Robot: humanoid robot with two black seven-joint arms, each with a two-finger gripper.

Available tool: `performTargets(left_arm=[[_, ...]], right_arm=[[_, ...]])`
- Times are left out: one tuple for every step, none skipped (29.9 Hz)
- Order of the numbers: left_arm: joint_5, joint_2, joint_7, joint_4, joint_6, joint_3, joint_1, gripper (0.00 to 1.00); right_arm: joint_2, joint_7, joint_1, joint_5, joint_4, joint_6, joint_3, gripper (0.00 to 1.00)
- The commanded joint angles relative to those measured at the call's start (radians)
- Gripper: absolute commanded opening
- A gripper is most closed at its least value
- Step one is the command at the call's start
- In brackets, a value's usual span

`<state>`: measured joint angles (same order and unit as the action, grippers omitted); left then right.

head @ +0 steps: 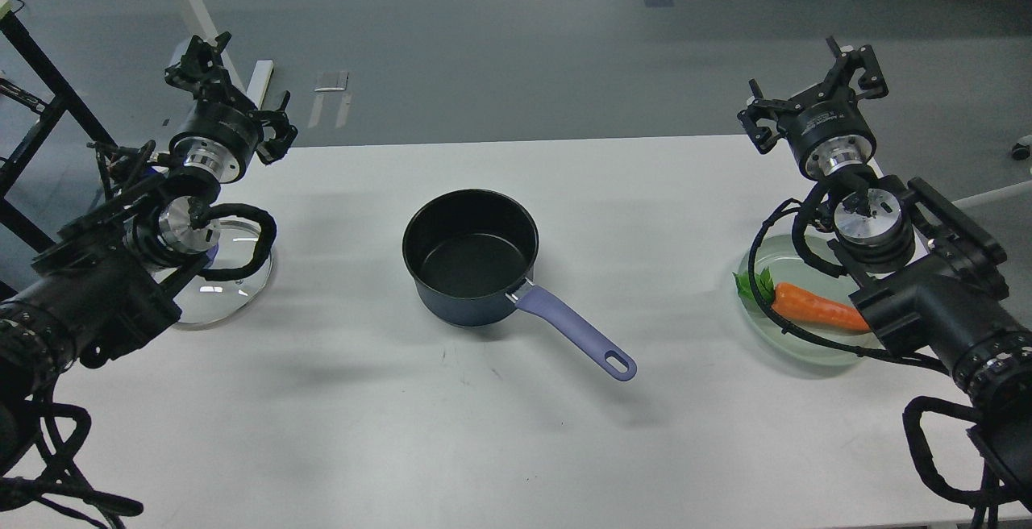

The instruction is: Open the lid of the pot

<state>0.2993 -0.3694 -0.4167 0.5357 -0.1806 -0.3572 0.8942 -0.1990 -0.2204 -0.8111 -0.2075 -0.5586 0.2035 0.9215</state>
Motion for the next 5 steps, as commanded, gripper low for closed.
performTargets(left_arm=[[0.000, 0.000, -0.002, -0.002, 0.004, 0.000, 0.002, 1.00], [0.000, 0.001, -0.004, -0.002, 0.006, 0.000, 0.003, 1.00], [0.000, 0.003, -0.004, -0.002, 0.009, 0.000, 0.003, 1.00], [0.000, 0.004, -0.004, -0.002, 0.013, 0.000, 0.003, 1.00], [0.000, 0.004, -0.004, -0.002, 0.021, 0.000, 0.005, 1.00]], right_arm=[[0.006, 0.000, 0.000, 0.000, -0.004, 0.002, 0.000, 1.00], [0.006, 0.000, 0.000, 0.000, -0.004, 0.002, -0.001, 1.00], [0.006, -0.002, 0.000, 0.002, -0.004, 0.004, -0.001, 1.00], [0.006, 0.000, 0.000, 0.002, -0.004, 0.004, -0.001, 1.00], [0.006, -0.002, 0.000, 0.002, -0.004, 0.002, -0.001, 1.00]])
